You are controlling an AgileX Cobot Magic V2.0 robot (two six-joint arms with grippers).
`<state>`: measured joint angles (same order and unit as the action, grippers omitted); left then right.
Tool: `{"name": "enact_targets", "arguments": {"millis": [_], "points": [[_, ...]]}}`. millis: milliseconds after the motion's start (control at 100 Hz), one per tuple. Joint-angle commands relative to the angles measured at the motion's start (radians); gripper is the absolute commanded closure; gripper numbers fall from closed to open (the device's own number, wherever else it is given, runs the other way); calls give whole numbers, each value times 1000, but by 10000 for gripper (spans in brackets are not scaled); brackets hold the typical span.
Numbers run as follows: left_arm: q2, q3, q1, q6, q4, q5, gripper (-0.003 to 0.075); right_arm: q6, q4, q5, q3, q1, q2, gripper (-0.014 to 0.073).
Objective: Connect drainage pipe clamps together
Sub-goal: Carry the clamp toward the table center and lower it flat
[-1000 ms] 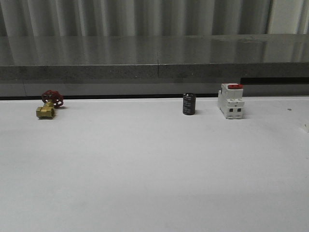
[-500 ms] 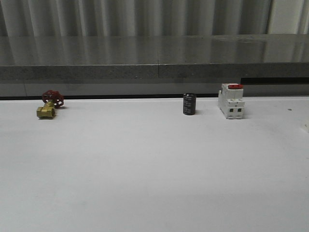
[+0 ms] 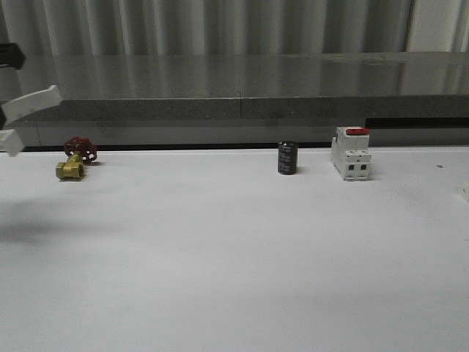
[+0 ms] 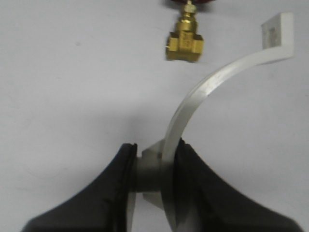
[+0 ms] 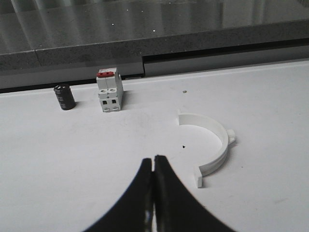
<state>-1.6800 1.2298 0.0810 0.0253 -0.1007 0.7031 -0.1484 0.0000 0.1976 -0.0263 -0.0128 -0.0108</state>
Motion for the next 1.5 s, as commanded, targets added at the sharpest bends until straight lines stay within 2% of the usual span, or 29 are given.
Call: {"name": "enact_targets", "arguments": {"millis": [0,90,180,390,660,1490], "points": [[43,19,105,161,101,-28,729,12,0,-74,15,6,-18,661],[31,17,222,273,183,-50,729,12,0,-74,15,6,-18,661],[8,24,312,310,196,-64,729,12,0,-74,15,6,-18,661],[-97,60,417,326,196,-71,729,12,0,-74,15,6,-18,661],[-200,153,429,371,198,-70,729,12,0,-74,15,6,-18,661],[-301,154,480,429,217,-72,728,12,0,-74,15,6,-18,661]]}}
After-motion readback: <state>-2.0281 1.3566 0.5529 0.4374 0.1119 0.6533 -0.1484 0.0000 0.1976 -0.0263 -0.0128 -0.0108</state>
